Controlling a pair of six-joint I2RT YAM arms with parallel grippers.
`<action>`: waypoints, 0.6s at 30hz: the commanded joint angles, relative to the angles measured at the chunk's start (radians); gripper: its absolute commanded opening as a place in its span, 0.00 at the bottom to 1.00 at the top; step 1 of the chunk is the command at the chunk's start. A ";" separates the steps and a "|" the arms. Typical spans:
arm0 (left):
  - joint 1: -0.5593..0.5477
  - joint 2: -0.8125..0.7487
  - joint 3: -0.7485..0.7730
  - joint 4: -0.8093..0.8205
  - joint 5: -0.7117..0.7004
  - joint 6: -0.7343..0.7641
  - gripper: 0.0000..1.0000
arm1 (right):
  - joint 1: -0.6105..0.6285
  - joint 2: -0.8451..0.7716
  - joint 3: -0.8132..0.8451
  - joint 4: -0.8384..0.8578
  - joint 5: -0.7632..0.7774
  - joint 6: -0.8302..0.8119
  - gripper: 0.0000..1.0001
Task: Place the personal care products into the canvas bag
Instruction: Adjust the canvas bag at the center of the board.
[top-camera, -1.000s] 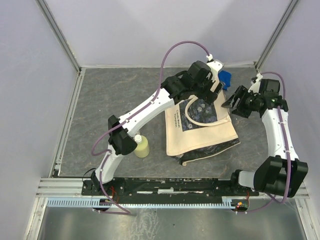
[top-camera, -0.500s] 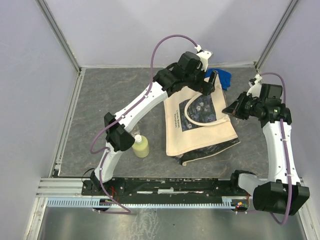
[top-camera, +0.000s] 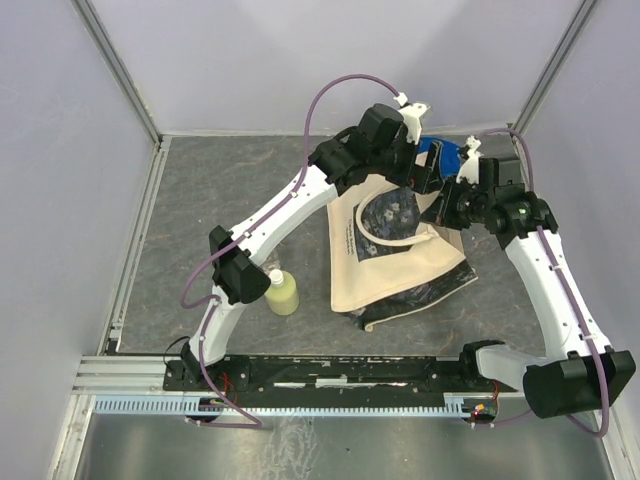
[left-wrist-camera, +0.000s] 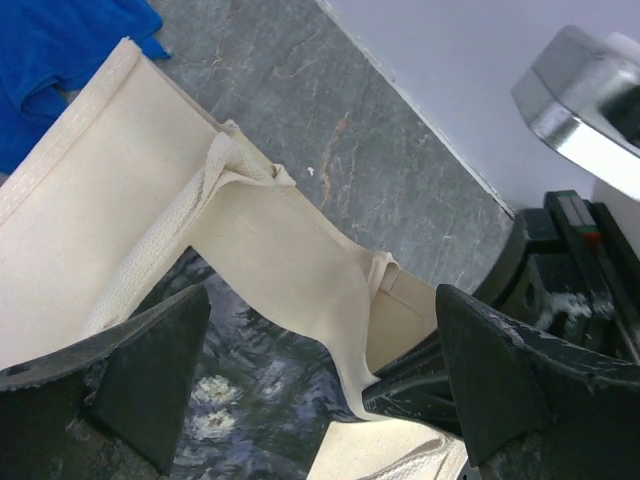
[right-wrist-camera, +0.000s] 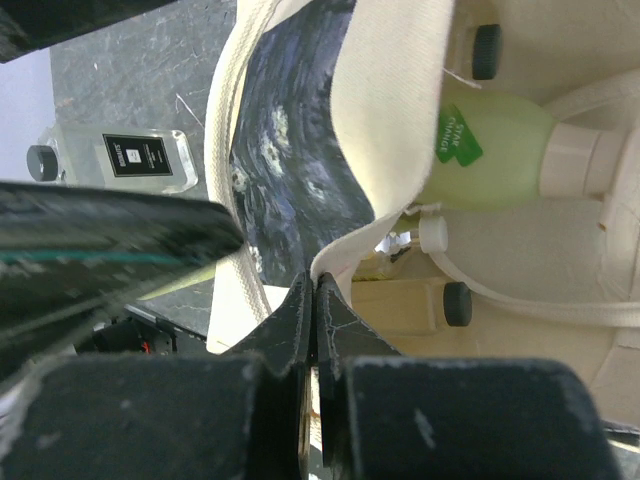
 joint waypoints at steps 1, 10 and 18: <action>-0.002 0.004 0.043 -0.038 -0.054 -0.031 1.00 | 0.071 0.013 0.070 0.024 0.071 0.003 0.01; -0.002 0.069 0.043 -0.082 -0.100 -0.019 1.00 | 0.211 0.025 0.097 0.030 0.181 0.005 0.00; -0.005 0.085 0.049 -0.077 -0.084 -0.010 1.00 | 0.304 0.065 0.139 0.043 0.240 0.014 0.01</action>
